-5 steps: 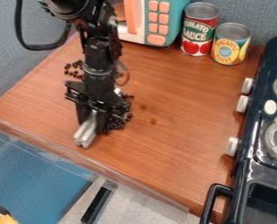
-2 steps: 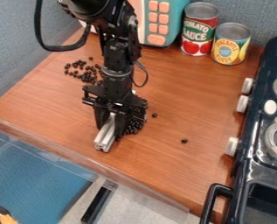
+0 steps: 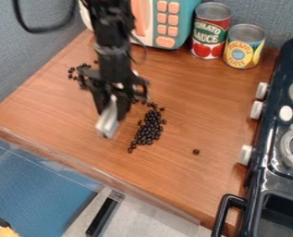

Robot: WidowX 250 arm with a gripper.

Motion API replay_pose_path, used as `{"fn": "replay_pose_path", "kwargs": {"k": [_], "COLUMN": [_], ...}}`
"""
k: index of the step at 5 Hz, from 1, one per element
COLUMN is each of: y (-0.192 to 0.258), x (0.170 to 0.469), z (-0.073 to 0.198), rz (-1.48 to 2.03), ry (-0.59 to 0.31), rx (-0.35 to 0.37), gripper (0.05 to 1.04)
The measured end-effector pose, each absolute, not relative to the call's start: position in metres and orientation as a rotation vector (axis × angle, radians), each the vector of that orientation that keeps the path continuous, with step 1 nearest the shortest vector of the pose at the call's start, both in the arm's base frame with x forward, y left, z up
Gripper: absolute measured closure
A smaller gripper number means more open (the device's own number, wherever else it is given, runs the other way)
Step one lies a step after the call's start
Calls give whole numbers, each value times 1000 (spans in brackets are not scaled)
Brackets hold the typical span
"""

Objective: Sweep into pile

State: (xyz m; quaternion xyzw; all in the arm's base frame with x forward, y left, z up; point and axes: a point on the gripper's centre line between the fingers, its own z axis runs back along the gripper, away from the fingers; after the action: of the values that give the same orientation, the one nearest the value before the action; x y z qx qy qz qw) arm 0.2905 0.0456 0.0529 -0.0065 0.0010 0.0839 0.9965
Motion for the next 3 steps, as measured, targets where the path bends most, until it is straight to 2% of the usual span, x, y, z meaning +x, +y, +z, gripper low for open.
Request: {"fn": "replay_pose_path", "kwargs": {"k": [1, 2, 3], "y": [68, 114, 148], "x": [298, 312, 325], "z": [80, 101, 87], "rz": [212, 288, 302], "ry": [-50, -75, -43], "rx": [-16, 63, 130], "gripper": [700, 701, 700]}}
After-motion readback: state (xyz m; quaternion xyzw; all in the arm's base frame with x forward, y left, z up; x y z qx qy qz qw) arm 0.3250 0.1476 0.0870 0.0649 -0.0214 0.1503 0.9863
